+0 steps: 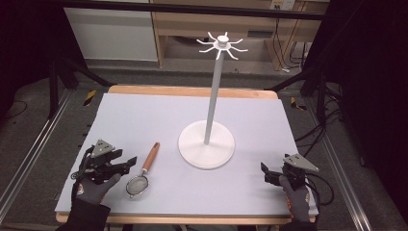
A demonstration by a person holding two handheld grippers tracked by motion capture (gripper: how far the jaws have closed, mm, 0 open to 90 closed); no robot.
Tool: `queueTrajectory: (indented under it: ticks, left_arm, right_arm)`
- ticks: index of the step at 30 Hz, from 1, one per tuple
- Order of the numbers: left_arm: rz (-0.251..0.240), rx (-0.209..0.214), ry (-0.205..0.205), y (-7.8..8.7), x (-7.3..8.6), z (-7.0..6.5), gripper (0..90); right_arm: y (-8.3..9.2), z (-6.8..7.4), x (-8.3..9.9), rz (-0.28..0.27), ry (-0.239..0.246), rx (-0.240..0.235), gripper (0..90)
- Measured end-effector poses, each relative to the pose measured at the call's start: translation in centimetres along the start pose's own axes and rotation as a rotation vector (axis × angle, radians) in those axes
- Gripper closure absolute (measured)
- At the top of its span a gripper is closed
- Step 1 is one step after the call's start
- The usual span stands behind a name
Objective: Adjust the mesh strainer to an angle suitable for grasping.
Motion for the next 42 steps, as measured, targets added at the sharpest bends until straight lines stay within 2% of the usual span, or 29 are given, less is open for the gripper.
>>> queueTrajectory:
  ticks: [7,14,16,17,24,28,31,34,42]
  left_arm:
    - [-0.002,0.006,-0.006,-0.2,-0.8,-0.2,34.3]
    - [0.016,0.006,-0.036,-0.8,-1.9,-0.8,33.7]
    - [0.017,0.007,-0.033,-1.0,-2.0,-0.9,33.8]
    - [0.03,0.005,-0.044,-1.2,-2.1,-1.0,33.7]
    - [0.056,0.008,-0.049,-2.2,-2.3,-1.5,33.7]
    - [0.081,0.006,-0.069,-2.7,-2.3,-1.9,34.0]
    - [0.111,-0.009,-0.085,-3.4,-2.2,-2.0,34.6]
    - [0.123,-0.011,-0.085,-3.8,-2.1,-2.0,34.6]
    - [0.205,-0.026,-0.123,-5.7,-1.3,-2.5,35.9]
  right_arm:
    - [-0.1,0.2,0.1,-0.002,-0.003,-0.009,3.4]
    - [-0.4,0.5,0.2,-0.002,0.013,-0.027,3.4]
    - [-0.4,0.6,0.2,-0.001,0.011,-0.029,3.4]
    - [-0.4,0.6,0.2,-0.002,0.014,-0.031,3.4]
    - [-0.3,0.5,0.1,-0.003,0.004,-0.033,3.4]
    - [-0.3,0.5,0.2,0.0,0.004,-0.031,3.4]
    - [-0.3,0.4,0.2,0.002,0.005,-0.03,3.4]
    - [-0.3,0.5,0.2,0.007,0.008,-0.031,3.4]
    - [-0.4,0.5,0.3,0.016,0.015,-0.033,3.4]
Point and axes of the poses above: each handheld gripper's, and its own axes: y roughly backward along the jaws, x roughly out of its underside, z roughly to its left, the point moved 8 cm from there along -y, roughly forward along the jaws, and after that the axes turned 6 degrees about y, right-handed, at the moved point
